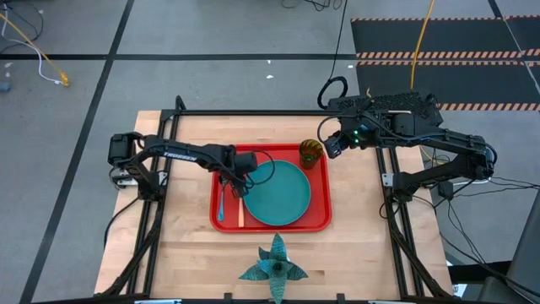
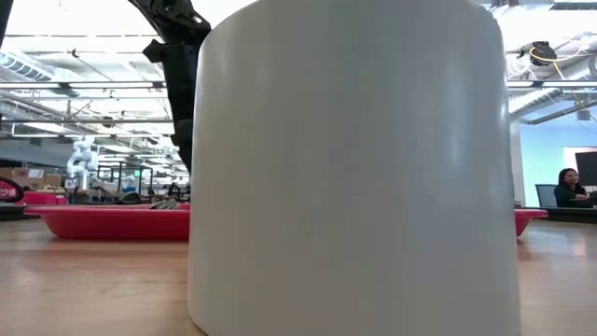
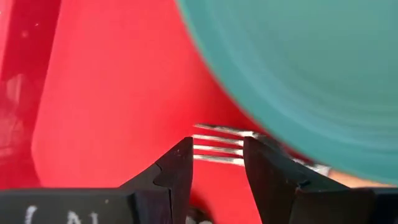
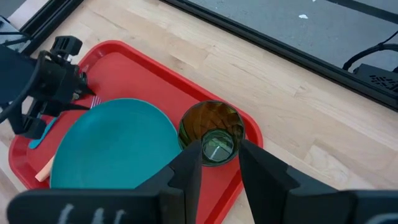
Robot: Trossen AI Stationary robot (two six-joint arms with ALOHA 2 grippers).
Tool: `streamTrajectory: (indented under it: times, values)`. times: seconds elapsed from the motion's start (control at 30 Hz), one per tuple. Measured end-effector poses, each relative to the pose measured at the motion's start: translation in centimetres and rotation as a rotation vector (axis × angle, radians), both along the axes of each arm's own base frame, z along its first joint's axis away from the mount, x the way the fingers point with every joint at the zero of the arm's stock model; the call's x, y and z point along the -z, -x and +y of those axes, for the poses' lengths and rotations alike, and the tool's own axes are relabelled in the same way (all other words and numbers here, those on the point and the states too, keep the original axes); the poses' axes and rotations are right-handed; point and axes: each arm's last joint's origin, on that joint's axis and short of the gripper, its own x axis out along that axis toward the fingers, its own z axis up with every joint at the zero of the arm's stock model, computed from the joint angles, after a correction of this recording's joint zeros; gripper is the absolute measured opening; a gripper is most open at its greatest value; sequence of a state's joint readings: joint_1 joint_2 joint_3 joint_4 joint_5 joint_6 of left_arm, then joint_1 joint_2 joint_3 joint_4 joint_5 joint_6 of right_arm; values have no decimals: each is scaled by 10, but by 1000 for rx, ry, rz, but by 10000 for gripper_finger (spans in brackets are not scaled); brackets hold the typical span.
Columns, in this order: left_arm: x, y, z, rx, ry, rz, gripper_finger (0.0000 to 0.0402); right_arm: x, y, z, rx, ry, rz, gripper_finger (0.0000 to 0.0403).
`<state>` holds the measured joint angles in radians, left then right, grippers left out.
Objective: Pick and place plate/cup/fork/spoon on tray
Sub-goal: Adjust the yellow fork on the orange tray
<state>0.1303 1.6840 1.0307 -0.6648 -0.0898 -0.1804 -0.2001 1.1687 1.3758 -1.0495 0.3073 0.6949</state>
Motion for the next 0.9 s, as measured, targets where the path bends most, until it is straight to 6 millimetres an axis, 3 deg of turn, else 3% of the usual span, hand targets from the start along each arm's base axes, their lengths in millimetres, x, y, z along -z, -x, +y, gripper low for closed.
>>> streamTrajectory:
  times: [0.67,0.9]
  values:
    - [4,5,17,-66,-67,13,145,0,0,0,-6,3,5,100]
    - [4,3,10,-4,14,-3,145,0,0,0,-6,3,6,100]
